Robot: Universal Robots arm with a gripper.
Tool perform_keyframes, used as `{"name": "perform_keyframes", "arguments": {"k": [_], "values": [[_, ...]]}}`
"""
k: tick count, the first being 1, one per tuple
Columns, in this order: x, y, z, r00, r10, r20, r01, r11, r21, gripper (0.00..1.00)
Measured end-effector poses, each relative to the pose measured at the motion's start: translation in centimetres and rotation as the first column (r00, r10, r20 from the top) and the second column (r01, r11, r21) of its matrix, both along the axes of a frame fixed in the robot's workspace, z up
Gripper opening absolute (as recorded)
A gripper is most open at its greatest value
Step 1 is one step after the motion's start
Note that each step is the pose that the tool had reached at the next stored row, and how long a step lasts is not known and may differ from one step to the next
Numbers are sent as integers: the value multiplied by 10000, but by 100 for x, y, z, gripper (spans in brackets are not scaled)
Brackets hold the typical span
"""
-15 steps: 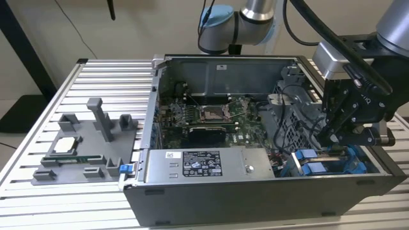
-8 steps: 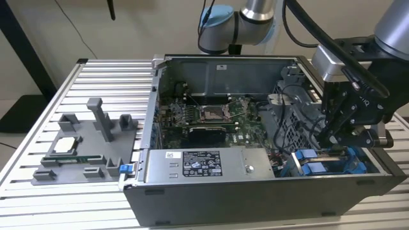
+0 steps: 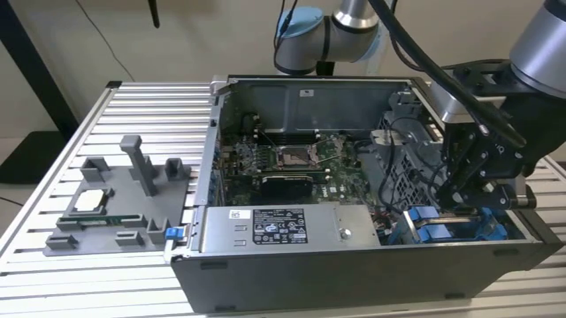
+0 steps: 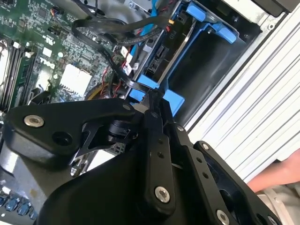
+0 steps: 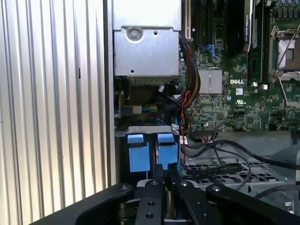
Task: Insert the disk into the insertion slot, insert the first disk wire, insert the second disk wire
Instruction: 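Insert the second disk wire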
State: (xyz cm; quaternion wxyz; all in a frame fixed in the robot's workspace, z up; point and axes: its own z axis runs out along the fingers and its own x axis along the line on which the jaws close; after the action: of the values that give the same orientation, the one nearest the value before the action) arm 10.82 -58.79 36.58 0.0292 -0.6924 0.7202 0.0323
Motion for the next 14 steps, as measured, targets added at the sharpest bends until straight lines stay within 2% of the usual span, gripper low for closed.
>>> {"name": "perform_keyframes", "arguments": {"k": [8, 14], "values": [[117, 117, -75, 10000, 0, 2, 0, 9998, 200, 0], [168, 120, -104, 10000, 0, 1, 0, 9998, 210, 0]]}}
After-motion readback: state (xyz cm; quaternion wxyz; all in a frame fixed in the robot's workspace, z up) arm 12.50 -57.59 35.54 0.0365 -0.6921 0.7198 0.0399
